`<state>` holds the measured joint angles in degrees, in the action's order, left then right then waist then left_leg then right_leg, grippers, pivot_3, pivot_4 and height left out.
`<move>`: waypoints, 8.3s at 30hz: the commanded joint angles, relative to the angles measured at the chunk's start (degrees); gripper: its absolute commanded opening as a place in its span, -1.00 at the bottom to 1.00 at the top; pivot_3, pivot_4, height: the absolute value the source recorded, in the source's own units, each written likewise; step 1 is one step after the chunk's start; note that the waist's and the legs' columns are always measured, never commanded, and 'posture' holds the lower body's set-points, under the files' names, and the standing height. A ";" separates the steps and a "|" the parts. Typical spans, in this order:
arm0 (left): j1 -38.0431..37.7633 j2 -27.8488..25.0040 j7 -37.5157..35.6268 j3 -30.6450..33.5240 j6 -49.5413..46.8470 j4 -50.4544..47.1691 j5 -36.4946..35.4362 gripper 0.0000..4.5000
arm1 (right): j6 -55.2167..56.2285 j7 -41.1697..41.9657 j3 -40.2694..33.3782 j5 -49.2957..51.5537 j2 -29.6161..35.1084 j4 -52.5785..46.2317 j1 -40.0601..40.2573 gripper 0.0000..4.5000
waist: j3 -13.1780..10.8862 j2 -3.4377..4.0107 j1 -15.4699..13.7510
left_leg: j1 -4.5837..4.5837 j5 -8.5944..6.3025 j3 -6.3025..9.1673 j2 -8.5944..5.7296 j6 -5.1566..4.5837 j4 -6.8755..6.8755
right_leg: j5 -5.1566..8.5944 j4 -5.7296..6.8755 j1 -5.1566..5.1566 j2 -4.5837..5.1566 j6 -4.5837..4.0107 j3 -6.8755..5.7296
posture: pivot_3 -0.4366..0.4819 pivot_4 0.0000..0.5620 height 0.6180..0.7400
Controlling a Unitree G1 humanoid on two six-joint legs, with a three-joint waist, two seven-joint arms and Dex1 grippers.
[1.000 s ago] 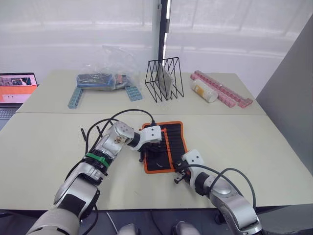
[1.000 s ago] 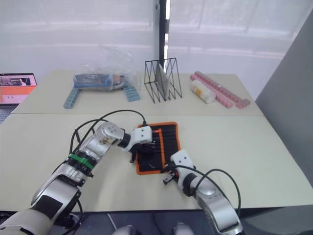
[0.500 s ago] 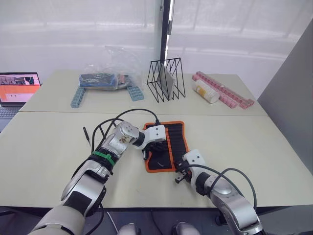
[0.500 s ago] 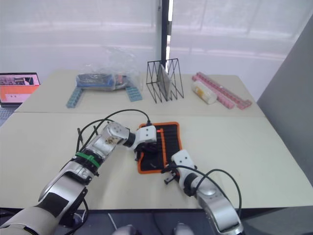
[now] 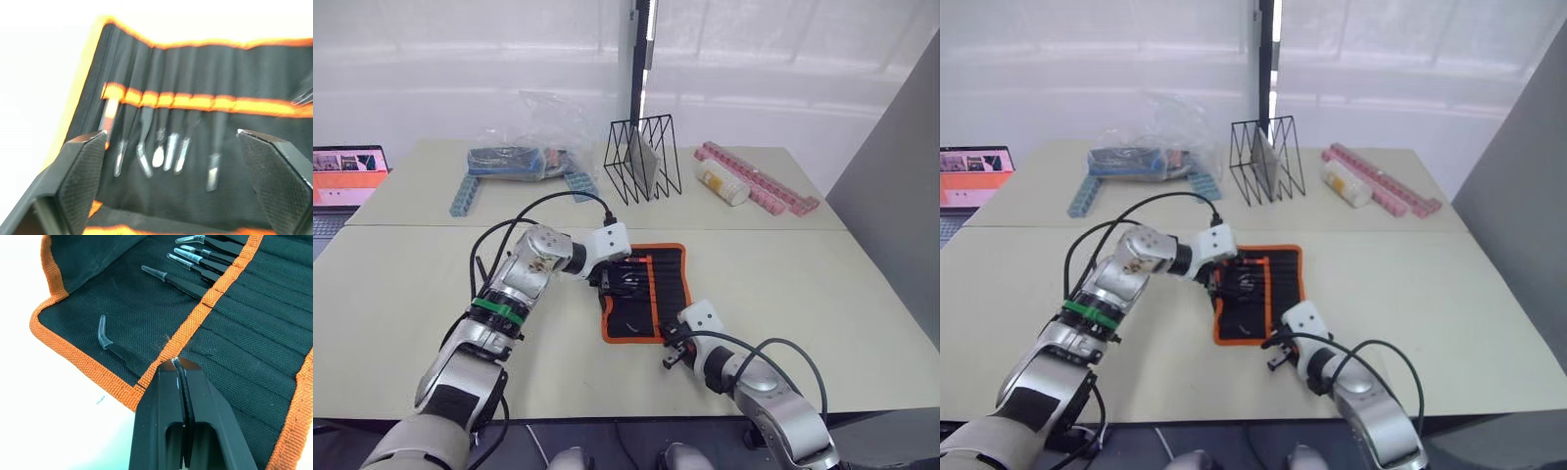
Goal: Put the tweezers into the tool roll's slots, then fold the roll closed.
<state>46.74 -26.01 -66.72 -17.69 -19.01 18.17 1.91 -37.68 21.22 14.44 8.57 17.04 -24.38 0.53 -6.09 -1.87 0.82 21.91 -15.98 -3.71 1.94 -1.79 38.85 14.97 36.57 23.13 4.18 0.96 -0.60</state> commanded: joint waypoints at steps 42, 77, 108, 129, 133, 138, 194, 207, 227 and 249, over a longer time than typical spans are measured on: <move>-81.36 21.90 50.77 49.36 -6.27 -58.81 -19.16 0.98 | -1.36 11.09 3.49 -0.61 6.20 8.83 -4.11 -1.00 | 0.07 -0.22 1.83 | -0.73 -0.59 -0.74 0.00 -0.31 -0.86 | 0.12 -0.84 -0.26 1.75 -0.23 -0.09 | -0.05 -0.47 0.95; -38.82 11.55 67.57 40.07 -18.63 -27.03 -14.33 0.98 | -1.30 8.65 3.06 -1.00 3.90 9.77 -5.09 -1.00 | 0.12 -0.34 0.05 | -1.65 -0.86 -1.16 0.22 0.36 -0.93 | 0.10 -0.68 -0.64 1.57 -0.25 -0.26 | -0.05 -0.47 0.95; -32.27 8.83 66.89 41.99 -8.40 -10.95 -14.00 -0.99 | -1.71 8.77 2.83 -0.79 4.36 8.92 -5.04 -1.00 | 0.15 0.32 -0.90 | -1.61 -0.78 -1.18 0.21 0.65 -1.10 | 0.11 -0.69 -0.27 1.92 -0.27 -0.41 | -0.05 -0.47 0.95; -16.05 0.21 28.59 18.94 -4.83 -20.90 -22.57 -0.99 | -2.95 8.28 3.52 -0.92 3.62 8.61 -5.38 -1.00 | -0.10 -0.06 -0.16 | -0.51 -0.42 -1.19 0.22 0.27 -1.10 | -0.45 -0.76 0.63 2.42 -0.52 -1.89 | -0.05 -0.47 0.95; -8.82 3.86 21.66 10.89 -4.75 -12.88 -20.46 -0.99 | -3.23 7.63 3.39 -1.16 3.49 8.04 -4.71 -1.00 | -0.19 0.08 0.09 | -0.56 -0.38 -1.27 0.21 0.10 -1.07 | -0.46 -0.80 0.47 2.04 -0.50 -1.90 | -0.05 -0.47 0.95; -1.90 9.21 17.03 4.83 -2.74 -1.31 -17.26 -0.99 | -3.50 6.53 3.20 -1.22 3.27 6.97 -3.47 -1.00 | -0.22 0.05 -0.19 | -0.58 -0.38 -1.26 0.16 0.05 -1.01 | -0.42 -0.82 0.37 1.10 -0.44 -1.90 | -0.05 -0.47 0.95; -8.79 -10.87 -4.22 -4.19 -1.31 -9.18 -3.39 -0.99 | -2.44 2.21 4.00 -1.04 0.06 6.14 0.50 -1.00 | -0.24 0.00 -0.23 | -0.77 -0.42 -1.17 0.09 -0.09 -0.85 | -0.33 -0.67 0.08 1.04 -0.23 -1.70 | -0.05 -0.47 0.95; -3.32 -4.78 -4.67 -6.90 2.82 -1.69 0.13 -0.99 | -2.77 1.58 3.98 -0.93 0.08 4.95 2.11 -1.00 | -0.23 -0.01 -0.36 | -0.75 -0.47 -1.16 0.07 -0.17 -0.68 | -0.32 -0.63 0.05 1.01 -0.20 -1.71 | -0.05 -0.47 0.95; 5.89 8.73 0.72 -8.44 12.89 18.33 6.70 -0.99 | -3.44 0.70 3.63 -0.96 -0.09 2.91 4.52 -1.00 | -0.19 -0.02 -1.73 | -0.65 -0.64 -0.99 0.00 -0.46 0.11 | -0.18 -0.59 -0.35 1.03 0.05 -1.61 | -0.05 -0.47 0.95; 7.59 10.24 1.82 -6.01 14.70 22.95 8.25 -0.99 | -7.88 -0.65 2.62 -1.50 0.30 1.94 4.50 -1.00 | -0.14 -0.01 -2.09 | -0.77 -0.60 -0.77 -0.04 -0.53 0.25 | -0.11 -0.74 -0.79 1.13 0.15 -1.63 | -0.05 -0.47 0.95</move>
<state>52.62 -16.27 -69.18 -25.55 -3.36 41.24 9.63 -39.75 19.62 13.34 6.85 16.91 -26.79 2.70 -6.23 -1.87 -1.27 21.14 -16.57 -4.47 1.90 -2.32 39.11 14.86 35.83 22.34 5.31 1.11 -2.23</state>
